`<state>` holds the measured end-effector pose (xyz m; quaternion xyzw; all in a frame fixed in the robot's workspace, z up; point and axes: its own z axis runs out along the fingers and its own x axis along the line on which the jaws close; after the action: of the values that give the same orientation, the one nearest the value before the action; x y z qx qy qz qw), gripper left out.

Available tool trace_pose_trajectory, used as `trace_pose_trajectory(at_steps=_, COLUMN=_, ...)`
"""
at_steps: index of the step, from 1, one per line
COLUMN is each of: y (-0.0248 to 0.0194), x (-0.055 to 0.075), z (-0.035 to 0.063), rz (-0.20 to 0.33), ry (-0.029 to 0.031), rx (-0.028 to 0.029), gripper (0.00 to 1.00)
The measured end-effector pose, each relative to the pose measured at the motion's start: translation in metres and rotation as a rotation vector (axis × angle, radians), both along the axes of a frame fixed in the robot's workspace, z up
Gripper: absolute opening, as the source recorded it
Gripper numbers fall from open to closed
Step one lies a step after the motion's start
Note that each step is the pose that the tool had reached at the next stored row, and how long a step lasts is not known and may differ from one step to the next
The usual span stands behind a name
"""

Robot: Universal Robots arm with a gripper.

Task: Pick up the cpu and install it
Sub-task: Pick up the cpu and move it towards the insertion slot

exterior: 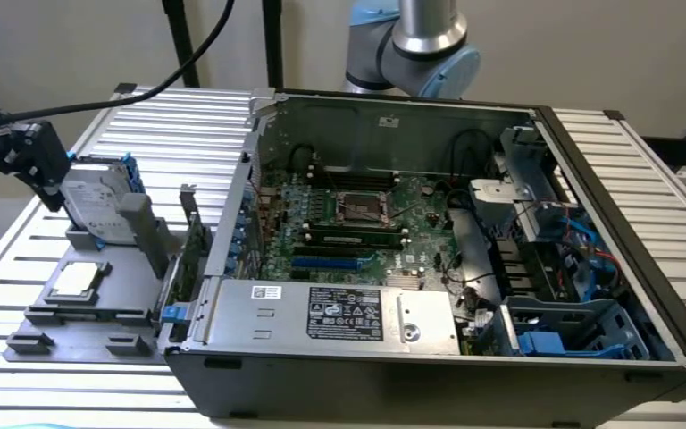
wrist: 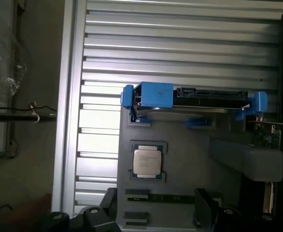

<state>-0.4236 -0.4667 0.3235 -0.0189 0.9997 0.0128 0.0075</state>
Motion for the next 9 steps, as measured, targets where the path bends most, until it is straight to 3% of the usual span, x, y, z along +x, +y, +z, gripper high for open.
trace_pose_trajectory(at_steps=1, y=-0.0001, x=0.000, z=-0.0018, rz=0.000, ry=0.0000, rx=0.0000, gripper=0.79)
trace_pose_trajectory(at_steps=9, y=-0.0003, x=0.000, z=-0.0164, rz=0.000, ry=0.0000, rx=0.0000, gripper=0.79)
